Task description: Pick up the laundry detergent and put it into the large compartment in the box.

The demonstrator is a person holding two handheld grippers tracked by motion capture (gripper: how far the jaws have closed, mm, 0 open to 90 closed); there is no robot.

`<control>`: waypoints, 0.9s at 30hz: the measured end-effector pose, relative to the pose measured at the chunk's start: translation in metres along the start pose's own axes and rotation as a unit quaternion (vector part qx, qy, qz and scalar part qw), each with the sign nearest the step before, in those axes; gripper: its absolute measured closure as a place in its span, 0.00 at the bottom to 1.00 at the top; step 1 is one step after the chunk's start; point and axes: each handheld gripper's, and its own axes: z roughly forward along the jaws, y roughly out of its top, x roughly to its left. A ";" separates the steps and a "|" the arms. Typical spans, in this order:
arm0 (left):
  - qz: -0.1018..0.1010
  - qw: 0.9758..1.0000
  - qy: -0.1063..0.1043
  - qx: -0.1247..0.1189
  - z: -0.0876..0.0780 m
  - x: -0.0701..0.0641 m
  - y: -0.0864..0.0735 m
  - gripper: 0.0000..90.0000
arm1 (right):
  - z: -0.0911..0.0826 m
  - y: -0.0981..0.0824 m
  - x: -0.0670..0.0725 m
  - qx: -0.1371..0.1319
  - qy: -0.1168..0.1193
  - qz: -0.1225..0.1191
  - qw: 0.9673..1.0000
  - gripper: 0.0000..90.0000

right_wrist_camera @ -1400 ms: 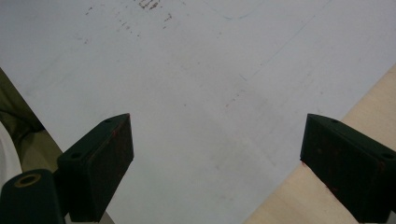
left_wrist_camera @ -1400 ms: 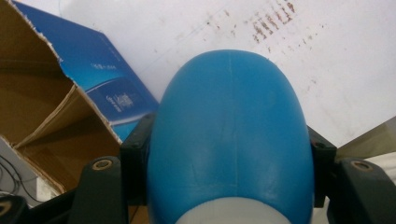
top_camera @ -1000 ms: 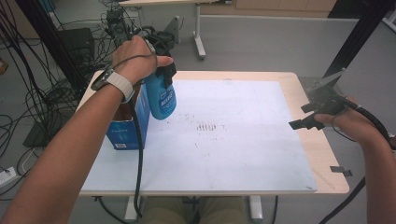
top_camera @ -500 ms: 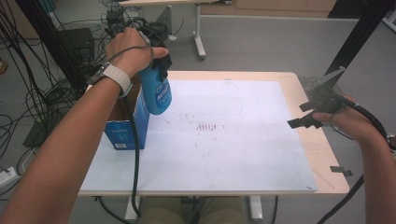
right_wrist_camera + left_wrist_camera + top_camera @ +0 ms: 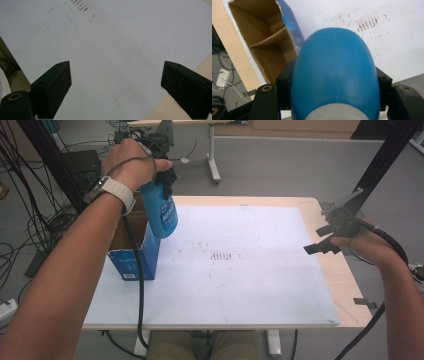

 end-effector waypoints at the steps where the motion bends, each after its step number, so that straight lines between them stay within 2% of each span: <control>1: 0.000 1.000 0.001 0.001 -0.001 0.001 0.000 0.42 | 0.001 0.001 -0.001 0.000 0.001 0.000 1.000 0.11; 17: -0.031 1.000 0.005 0.002 -0.014 0.016 -0.005 0.42 | 0.006 0.007 -0.004 0.002 0.006 -0.008 1.000 0.11; 27: -0.049 0.999 0.009 0.006 -0.017 0.026 -0.008 0.42 | 0.006 0.007 -0.006 0.001 0.006 -0.007 1.000 0.11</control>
